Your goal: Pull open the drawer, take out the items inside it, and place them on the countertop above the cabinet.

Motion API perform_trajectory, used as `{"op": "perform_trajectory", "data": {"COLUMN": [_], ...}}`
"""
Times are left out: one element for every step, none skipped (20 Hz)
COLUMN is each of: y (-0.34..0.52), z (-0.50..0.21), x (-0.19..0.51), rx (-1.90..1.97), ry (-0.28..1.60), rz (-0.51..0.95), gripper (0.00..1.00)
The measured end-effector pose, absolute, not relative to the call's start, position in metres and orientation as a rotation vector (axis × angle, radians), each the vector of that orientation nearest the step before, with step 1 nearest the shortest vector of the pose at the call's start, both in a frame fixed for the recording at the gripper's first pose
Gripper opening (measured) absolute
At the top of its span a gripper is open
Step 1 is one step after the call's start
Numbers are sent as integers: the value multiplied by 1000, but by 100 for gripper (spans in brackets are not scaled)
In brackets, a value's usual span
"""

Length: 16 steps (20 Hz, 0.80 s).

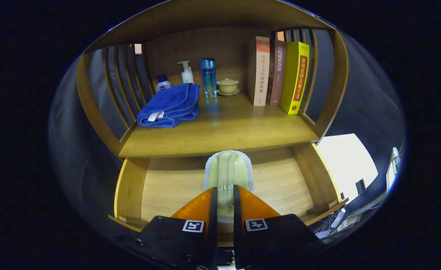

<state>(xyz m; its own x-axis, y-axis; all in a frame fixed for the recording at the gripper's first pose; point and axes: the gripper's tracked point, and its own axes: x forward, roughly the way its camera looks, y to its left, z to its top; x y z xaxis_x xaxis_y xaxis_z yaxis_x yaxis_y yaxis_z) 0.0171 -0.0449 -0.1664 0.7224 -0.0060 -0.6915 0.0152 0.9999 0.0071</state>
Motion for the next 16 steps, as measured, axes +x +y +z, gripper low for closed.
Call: {"op": "perform_trajectory", "data": {"y": [-45, -44, -44, -43, -44, -44, -46, -46, -45, -45, -45, -46, -47, -47, -46, -46], "z": [-161, -157, -154, -150, -147, -145, -142, -141, -140, -140, -140, -140, -140, -141, -144, -146], "x": [21, 26, 31, 37, 42, 50, 56, 63, 71, 78, 85, 94, 104, 114, 122, 131], "rx": [11, 10, 9, 7, 5, 0, -6, -9, -10, -13, -19, -28, -36, -38, -38, -35], "ry": [759, 757, 755, 752, 746, 742, 740, 741, 739, 740, 741, 739, 736, 733, 734, 732], "rz": [-10, -8, -8, -5, -5, -8, -10, -10, -10, -10, -7, -8, -9, -10, -9, -7], "gripper": [26, 26, 26, 26, 26, 26, 26, 26, 26, 27, 27, 26, 26, 26, 26, 26]}}
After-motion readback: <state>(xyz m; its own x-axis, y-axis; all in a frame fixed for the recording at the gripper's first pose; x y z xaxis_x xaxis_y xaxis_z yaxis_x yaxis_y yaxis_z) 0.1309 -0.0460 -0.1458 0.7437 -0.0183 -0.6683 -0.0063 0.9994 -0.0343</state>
